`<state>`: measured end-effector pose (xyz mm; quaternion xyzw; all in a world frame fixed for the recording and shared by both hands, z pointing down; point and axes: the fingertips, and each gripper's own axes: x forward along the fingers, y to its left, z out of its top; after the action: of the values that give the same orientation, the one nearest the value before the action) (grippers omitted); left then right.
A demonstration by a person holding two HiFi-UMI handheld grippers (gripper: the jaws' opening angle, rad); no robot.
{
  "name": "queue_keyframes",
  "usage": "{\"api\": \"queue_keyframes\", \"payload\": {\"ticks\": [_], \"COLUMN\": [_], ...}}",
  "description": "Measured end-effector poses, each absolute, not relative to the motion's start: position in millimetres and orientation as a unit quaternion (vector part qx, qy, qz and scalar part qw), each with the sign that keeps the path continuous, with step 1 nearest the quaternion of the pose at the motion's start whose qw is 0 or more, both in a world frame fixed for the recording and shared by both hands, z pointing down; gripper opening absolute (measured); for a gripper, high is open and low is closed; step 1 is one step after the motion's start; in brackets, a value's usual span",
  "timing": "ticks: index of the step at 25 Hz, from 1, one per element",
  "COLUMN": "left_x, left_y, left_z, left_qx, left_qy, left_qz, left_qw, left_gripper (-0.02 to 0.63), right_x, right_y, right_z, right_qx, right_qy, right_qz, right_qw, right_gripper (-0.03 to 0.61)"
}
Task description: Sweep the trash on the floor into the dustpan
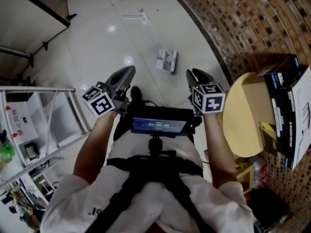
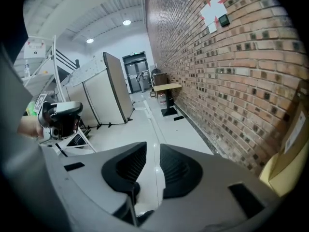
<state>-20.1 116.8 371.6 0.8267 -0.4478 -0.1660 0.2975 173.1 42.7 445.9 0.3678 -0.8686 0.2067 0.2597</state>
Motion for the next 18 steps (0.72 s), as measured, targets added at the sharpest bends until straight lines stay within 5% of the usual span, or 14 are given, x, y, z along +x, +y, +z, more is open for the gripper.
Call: {"api": "queue_keyframes", "payload": {"ticks": [5, 18], "left_x": [-9, -9], "left_y": [119, 143], "left_z": [360, 348], "left_qx": [0.841, 0.88], "left_qy": [-0.43, -0.385], "left_qz": [-0.147, -0.062], "left_qw": [0.294, 0.27], "left_gripper": [0.0, 0.0], "right_x": [169, 154], "right_y": [48, 89], "right_z": [425, 402], "right_qx": [0.381, 0.429], "right_qy": [-0.868, -0.847], "right_qz": [0.214, 0.24], "right_qw": [0.234, 0.203], "right_gripper": [0.007, 0.0]}}
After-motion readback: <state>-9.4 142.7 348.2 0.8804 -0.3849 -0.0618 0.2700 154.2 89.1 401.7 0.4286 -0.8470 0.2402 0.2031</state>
